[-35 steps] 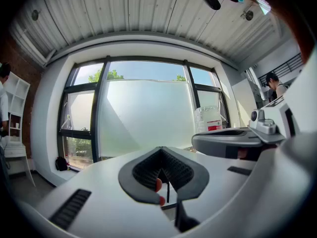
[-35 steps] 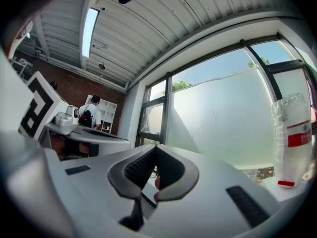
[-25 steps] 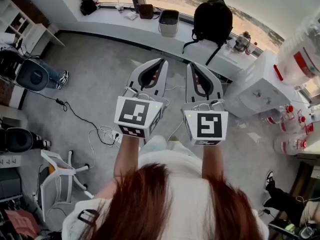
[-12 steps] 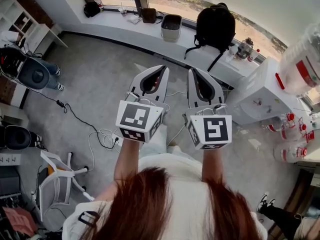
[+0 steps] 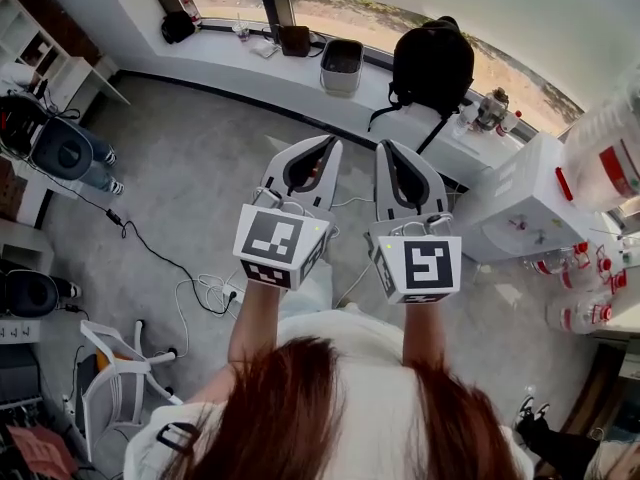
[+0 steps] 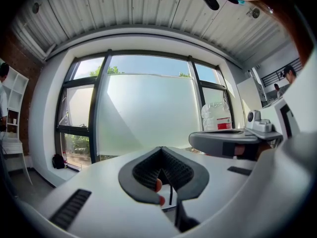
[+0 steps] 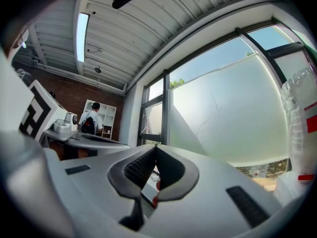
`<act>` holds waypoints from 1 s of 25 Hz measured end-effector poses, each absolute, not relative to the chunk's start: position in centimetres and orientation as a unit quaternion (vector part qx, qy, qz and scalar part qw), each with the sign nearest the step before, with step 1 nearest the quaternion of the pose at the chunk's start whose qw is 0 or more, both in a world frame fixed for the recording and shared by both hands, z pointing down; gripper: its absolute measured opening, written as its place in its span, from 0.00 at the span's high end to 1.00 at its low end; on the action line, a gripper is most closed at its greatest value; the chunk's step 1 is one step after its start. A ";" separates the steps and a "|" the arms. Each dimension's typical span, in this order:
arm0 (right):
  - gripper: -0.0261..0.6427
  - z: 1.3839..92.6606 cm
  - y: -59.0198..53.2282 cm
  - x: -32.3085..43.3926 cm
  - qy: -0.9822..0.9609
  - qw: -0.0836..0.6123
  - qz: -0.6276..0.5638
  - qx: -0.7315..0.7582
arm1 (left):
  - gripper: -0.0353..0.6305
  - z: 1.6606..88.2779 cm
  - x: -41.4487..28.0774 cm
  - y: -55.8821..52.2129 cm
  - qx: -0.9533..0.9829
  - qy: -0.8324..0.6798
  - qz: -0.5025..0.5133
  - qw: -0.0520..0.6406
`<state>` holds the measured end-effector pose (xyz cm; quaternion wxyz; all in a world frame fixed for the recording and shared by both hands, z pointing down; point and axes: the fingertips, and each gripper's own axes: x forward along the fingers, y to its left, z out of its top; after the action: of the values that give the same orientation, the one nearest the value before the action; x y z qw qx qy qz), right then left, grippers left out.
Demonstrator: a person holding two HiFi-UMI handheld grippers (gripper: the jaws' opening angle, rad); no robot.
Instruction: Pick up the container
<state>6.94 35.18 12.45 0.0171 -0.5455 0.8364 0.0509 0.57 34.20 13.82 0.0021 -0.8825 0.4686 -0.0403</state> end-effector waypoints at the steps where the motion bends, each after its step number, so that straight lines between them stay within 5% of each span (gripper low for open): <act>1: 0.92 12.5 34.5 6.8 0.835 0.016 0.051 -0.547 | 0.92 13.9 0.4 33.4 -0.883 0.467 -0.041 0.002; 25: 0.92 13.6 19.3 -0.1 0.814 0.002 0.057 -0.578 | 0.92 14.9 -5.4 18.4 -0.902 0.429 -0.048 0.009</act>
<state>-0.15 19.34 13.55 0.0016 -0.5775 0.8144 0.0567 -5.39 18.38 14.93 0.0085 -0.9019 0.4293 -0.0479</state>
